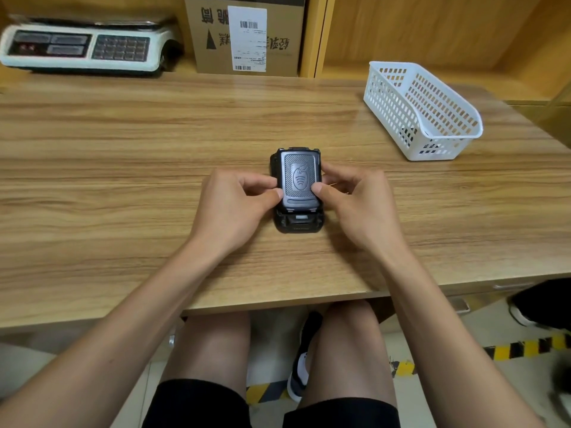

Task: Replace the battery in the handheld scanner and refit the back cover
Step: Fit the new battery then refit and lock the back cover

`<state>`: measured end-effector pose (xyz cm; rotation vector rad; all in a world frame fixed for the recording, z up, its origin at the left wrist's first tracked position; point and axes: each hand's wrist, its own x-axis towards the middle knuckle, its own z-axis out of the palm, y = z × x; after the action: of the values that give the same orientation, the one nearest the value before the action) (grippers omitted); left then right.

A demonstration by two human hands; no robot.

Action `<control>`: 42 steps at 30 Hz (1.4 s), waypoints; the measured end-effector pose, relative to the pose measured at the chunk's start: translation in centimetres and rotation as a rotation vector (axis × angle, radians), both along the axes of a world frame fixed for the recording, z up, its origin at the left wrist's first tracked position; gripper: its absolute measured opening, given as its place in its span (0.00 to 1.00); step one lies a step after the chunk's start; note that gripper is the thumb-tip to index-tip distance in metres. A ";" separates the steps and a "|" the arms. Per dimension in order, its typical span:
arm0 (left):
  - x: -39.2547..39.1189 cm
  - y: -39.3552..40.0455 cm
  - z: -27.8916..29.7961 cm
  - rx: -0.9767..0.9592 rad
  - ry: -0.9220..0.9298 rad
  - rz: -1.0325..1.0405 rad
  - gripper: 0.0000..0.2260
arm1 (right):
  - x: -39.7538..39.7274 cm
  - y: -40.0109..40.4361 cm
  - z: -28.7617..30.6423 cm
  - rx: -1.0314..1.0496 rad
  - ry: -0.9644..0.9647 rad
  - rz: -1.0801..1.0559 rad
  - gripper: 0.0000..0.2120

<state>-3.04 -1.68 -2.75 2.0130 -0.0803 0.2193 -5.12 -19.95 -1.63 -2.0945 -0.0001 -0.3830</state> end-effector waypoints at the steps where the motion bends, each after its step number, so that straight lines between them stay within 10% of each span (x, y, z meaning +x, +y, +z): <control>1: 0.0 0.0 0.0 -0.001 0.000 0.000 0.08 | 0.0 0.0 0.0 -0.004 0.001 0.001 0.16; 42: -2.0 0.1 -0.4 0.168 -0.060 -0.045 0.06 | -1.7 0.7 -2.1 -0.085 0.036 -0.047 0.13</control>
<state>-5.01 -1.62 -3.13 2.1690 -0.1870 0.2522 -6.80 -19.30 -3.75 -2.1879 0.0555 -0.3799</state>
